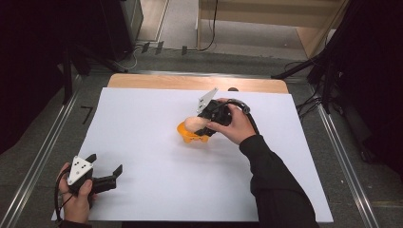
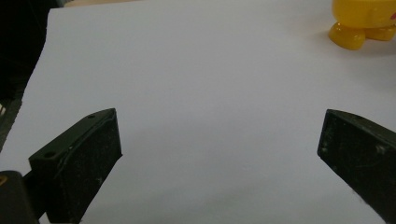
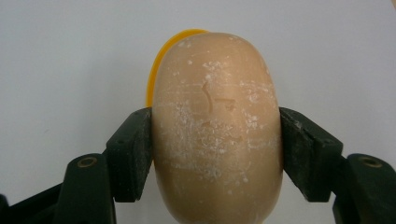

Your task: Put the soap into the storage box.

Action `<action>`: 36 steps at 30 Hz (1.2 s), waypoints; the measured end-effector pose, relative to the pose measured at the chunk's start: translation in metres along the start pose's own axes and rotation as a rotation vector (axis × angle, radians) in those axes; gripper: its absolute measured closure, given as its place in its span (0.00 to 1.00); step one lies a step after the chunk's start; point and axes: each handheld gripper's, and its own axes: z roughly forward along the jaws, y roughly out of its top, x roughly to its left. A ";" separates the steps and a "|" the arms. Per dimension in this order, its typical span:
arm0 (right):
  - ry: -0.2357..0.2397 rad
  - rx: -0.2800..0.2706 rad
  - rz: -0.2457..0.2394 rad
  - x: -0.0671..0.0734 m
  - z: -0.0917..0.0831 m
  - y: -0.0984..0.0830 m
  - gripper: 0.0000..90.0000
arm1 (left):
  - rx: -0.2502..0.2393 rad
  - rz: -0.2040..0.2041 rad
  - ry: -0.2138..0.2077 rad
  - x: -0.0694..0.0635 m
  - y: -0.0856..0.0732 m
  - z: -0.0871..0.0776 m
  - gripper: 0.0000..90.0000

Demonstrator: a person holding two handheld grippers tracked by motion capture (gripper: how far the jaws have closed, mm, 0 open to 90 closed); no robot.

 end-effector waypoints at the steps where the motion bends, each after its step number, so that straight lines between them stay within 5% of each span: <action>1: 0.001 -0.001 0.000 0.000 0.001 0.000 0.37 | 0.000 0.000 0.000 0.000 0.000 0.000 0.00; 16: -0.008 -0.040 0.048 -0.002 -0.003 -0.002 0.34 | -0.002 0.002 -0.001 0.000 0.000 0.000 0.00; 36: -0.102 -0.097 0.166 0.002 -0.033 -0.051 0.26 | 0.005 0.005 0.001 -0.001 0.000 0.000 0.00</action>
